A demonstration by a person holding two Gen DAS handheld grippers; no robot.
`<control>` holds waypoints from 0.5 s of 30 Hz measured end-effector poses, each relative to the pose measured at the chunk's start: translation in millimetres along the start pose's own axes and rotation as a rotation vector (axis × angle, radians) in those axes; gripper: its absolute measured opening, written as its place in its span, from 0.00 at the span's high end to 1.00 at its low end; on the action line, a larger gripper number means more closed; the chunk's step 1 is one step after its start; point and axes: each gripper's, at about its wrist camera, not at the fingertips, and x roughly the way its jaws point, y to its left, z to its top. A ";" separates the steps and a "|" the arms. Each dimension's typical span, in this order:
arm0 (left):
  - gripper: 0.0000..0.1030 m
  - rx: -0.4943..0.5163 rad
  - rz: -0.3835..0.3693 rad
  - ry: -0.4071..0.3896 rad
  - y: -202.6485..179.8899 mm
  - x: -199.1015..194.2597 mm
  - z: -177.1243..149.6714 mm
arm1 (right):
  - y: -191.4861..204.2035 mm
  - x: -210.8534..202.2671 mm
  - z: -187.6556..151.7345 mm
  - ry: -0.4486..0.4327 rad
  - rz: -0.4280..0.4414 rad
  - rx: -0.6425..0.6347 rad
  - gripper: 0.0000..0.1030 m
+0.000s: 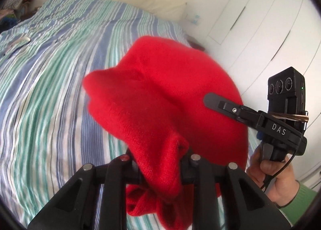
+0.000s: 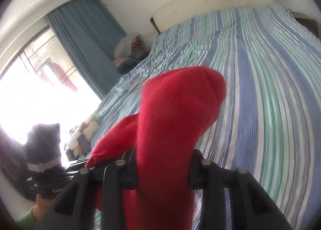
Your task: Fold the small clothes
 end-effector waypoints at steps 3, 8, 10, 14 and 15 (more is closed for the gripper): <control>0.47 -0.029 0.029 0.084 3.8 23.4 -23.4 | -7.1 -10.0 9.6 0.020 -0.018 0.005 0.52; 0.38 0.010 0.225 0.153 8.6 27.0 -108.2 | -61.5 -22.2 -54.7 0.198 -0.230 0.046 0.13; 0.24 0.045 0.285 0.136 -2.7 10.4 -137.9 | -76.2 -45.0 -90.9 0.220 -0.322 0.038 0.13; 0.04 0.122 0.448 0.039 -43.0 -26.3 -160.6 | -76.8 -85.4 -148.4 0.250 -0.449 0.022 0.13; 0.03 0.123 0.479 0.012 -52.3 -34.4 -159.7 | -68.6 -94.2 -157.3 0.253 -0.471 0.007 0.13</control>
